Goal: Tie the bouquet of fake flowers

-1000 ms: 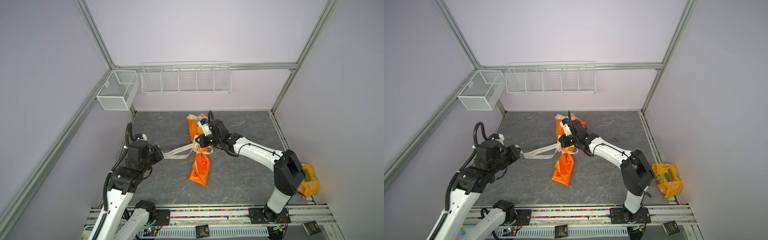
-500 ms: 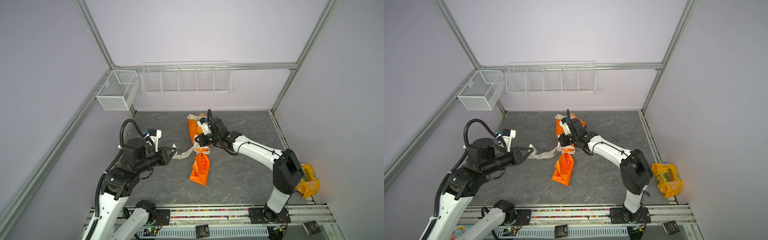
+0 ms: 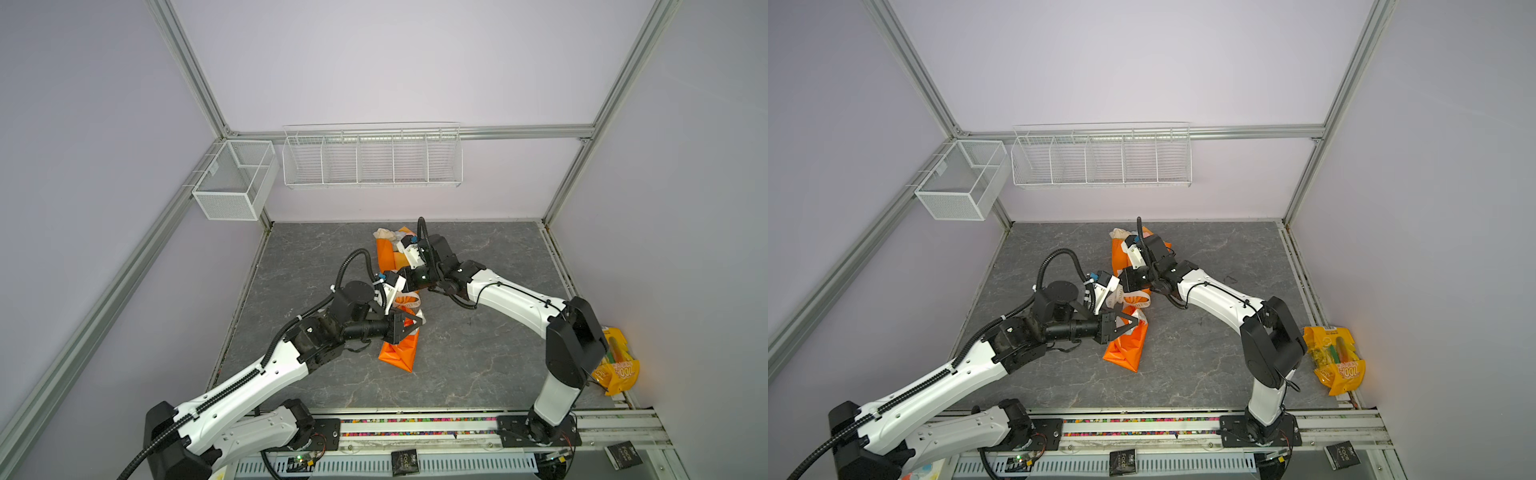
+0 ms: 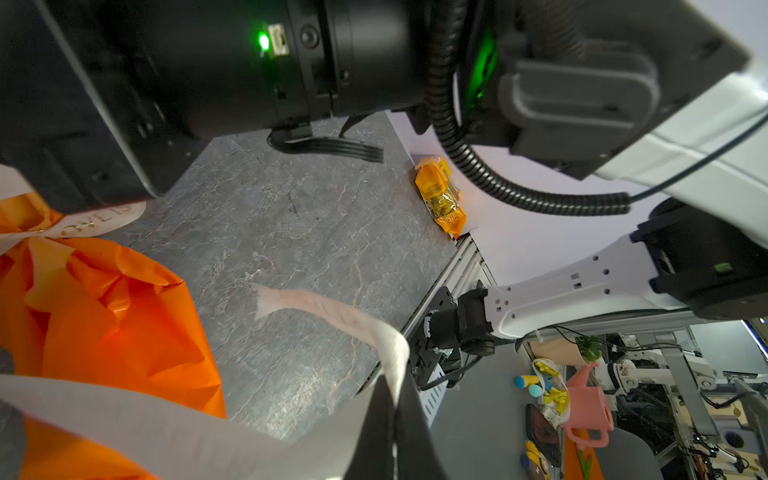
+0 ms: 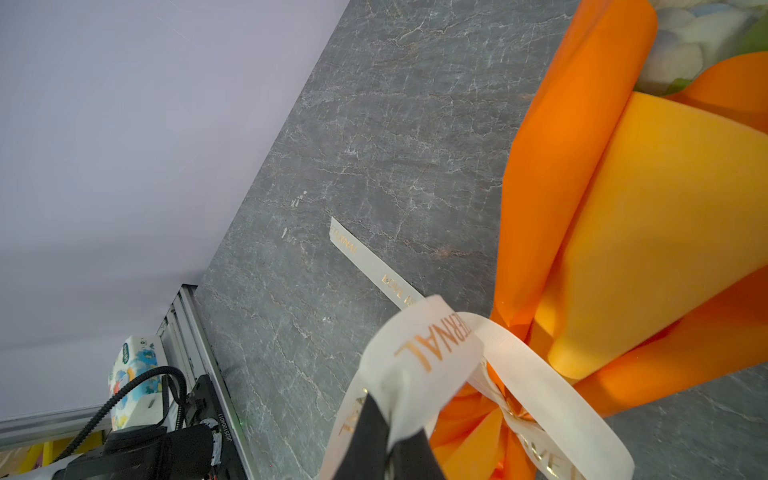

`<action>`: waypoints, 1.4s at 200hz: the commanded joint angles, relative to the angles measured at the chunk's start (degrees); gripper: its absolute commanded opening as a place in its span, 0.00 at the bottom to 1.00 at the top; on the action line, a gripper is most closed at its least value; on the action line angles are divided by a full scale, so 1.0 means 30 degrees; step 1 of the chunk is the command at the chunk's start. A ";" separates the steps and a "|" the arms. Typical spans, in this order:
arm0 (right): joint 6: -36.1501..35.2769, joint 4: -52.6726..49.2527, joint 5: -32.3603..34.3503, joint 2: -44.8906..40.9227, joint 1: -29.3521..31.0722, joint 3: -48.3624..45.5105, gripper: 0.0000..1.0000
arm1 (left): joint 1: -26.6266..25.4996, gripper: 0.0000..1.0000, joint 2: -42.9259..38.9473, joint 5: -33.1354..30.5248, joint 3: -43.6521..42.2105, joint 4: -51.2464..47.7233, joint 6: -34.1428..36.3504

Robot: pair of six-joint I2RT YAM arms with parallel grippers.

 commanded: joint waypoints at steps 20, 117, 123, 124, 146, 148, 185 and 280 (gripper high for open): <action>0.0026 -0.0304 -0.0930 0.0176 -0.0434 0.0272 0.08 | -0.0605 0.00 0.1572 -0.0665 -0.1295 0.4405 -0.0245; -0.0120 -0.0290 -0.1349 0.0294 -0.0871 0.0143 0.07 | -0.1503 0.40 0.4376 0.0077 0.1620 0.4080 0.2539; -0.0120 -0.0248 -0.1336 0.0294 -0.0872 0.0102 0.07 | -0.1527 0.45 0.3885 -0.0416 0.1693 0.3302 0.3197; -0.0120 -0.0240 -0.1334 0.0294 -0.0875 0.0083 0.07 | -0.1500 0.46 0.3795 -0.0523 0.1695 0.3166 0.3307; -0.0069 -0.0085 -0.1469 0.0451 -0.0917 0.0039 0.07 | -0.1403 0.67 0.2882 -0.0769 0.1491 0.1761 0.4866; -0.0085 -0.0085 -0.1497 0.0457 -0.0916 0.0058 0.07 | -0.1389 0.68 0.2863 -0.0680 0.1505 0.1607 0.4937; -0.0091 -0.0087 -0.1536 0.0376 -0.0995 -0.0033 0.08 | -0.1306 0.68 0.2657 -0.0953 0.3257 -0.2123 0.6256; 0.0491 0.0475 -0.2562 -0.0052 -0.0944 -0.0223 0.09 | 0.4563 0.38 0.1633 -0.2829 0.0747 -0.2163 0.8734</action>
